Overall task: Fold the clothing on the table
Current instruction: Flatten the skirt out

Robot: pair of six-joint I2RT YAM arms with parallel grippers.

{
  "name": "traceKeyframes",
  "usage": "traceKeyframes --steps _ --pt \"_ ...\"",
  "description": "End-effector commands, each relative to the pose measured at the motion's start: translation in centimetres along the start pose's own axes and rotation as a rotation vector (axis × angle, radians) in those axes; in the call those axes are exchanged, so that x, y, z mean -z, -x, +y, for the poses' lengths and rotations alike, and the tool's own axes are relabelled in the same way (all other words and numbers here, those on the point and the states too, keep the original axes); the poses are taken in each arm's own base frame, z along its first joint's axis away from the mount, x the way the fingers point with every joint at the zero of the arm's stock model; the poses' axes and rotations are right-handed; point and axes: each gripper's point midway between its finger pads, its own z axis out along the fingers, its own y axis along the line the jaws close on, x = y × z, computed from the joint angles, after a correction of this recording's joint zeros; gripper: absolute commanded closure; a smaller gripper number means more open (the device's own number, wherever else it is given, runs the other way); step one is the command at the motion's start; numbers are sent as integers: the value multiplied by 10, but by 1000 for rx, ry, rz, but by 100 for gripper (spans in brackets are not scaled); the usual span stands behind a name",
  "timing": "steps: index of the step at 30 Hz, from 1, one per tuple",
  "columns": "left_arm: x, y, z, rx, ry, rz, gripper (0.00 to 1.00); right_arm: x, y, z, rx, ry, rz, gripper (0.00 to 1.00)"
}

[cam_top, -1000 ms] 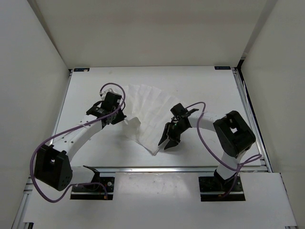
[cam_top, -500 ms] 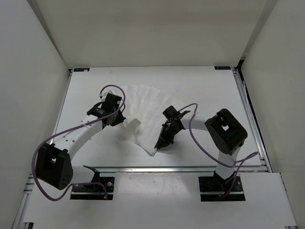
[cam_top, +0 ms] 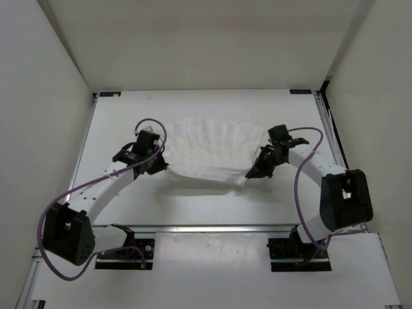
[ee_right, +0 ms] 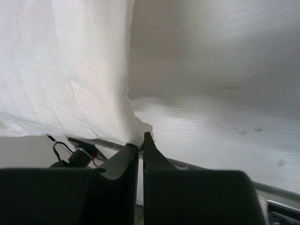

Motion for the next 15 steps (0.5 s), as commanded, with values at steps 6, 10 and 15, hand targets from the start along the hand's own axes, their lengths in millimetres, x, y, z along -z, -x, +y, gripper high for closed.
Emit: traceKeyframes --steps 6,10,15 --pt "-2 -47 19 -36 -16 115 100 -20 -35 -70 104 -166 165 100" --pt "-3 -70 22 -16 -31 170 100 -27 -45 -76 91 -170 192 100" --pt "-1 -87 27 6 -32 185 100 -21 -52 -72 156 -151 216 84"
